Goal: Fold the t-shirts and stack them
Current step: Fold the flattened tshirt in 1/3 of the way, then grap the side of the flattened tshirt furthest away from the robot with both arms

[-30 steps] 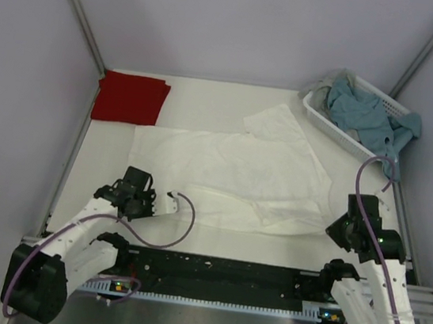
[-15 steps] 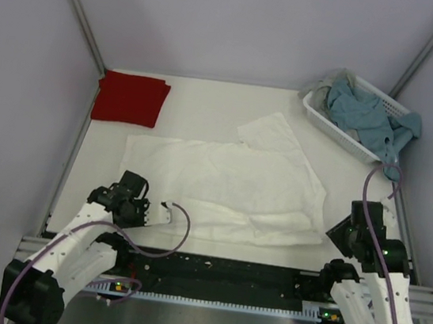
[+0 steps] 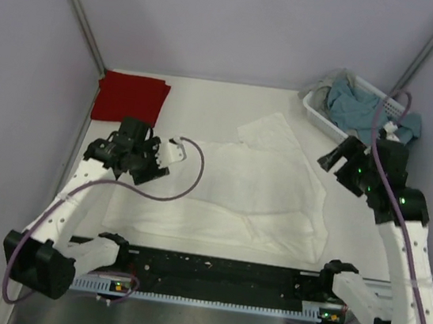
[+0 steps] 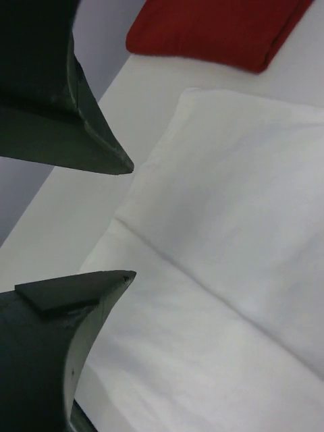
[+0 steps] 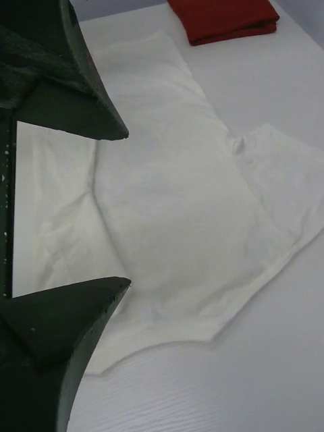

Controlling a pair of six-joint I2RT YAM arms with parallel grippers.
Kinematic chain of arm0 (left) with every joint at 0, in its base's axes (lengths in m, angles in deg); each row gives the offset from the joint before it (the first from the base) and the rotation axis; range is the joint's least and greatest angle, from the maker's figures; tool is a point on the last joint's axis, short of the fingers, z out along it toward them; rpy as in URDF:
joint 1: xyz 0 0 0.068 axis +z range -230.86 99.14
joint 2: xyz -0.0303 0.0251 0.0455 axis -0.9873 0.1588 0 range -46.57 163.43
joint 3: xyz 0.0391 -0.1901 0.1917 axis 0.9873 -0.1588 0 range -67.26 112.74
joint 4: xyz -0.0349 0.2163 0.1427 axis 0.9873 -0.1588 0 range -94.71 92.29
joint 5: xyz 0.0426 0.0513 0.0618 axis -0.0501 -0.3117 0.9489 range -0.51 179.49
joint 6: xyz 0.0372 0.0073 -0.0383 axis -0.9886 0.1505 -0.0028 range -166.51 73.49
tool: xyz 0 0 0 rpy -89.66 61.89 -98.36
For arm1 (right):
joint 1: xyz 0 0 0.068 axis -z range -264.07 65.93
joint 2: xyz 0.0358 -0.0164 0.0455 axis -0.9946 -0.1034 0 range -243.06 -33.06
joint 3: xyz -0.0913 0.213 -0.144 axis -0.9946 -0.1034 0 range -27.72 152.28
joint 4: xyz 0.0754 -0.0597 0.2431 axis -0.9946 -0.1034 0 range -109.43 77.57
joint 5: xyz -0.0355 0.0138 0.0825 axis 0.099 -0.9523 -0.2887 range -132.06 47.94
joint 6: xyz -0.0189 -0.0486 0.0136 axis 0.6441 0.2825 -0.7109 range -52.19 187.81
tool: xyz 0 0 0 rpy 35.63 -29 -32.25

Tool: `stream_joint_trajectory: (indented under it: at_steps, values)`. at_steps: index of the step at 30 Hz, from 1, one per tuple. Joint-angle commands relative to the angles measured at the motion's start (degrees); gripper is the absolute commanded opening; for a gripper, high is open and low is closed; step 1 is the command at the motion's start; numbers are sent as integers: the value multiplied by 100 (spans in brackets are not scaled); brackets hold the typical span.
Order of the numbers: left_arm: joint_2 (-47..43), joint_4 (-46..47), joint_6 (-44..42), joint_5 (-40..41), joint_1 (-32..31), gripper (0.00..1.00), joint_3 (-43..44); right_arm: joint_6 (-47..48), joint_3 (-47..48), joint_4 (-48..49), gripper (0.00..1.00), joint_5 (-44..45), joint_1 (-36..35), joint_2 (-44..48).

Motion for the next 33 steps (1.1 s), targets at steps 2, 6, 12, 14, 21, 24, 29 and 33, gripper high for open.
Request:
stream_joint_trajectory:
  at_steps: [2,6,12,14,21,24,29,33]
  values:
    - [1887,1239,1311,362,289,54,1249,1554,1517,1052,79,-676,-160,-2603]
    - [3373,1240,2277,178,1026,46,2593,2065,3037,1105,75,-429,-345,-4582]
    - [4579,1309,3053,-183,1950,53,3677,2531,5358,1026,64,-447,-547,-7334]
    - [4790,1423,3211,-78,2091,55,3739,2619,5965,990,63,-368,-617,-8037]
    - [5449,1644,3923,-148,2583,63,3967,2724,7426,657,63,308,-749,-9797]
    - [5783,1591,4020,-209,2619,64,4073,2935,7471,516,65,869,-872,-10061]
    - [6258,1547,4187,-376,2619,65,4292,3182,7454,217,65,767,-1022,-10343]
    - [6540,1529,4266,-455,2628,63,4460,3164,7366,67,53,521,-1066,-10466]
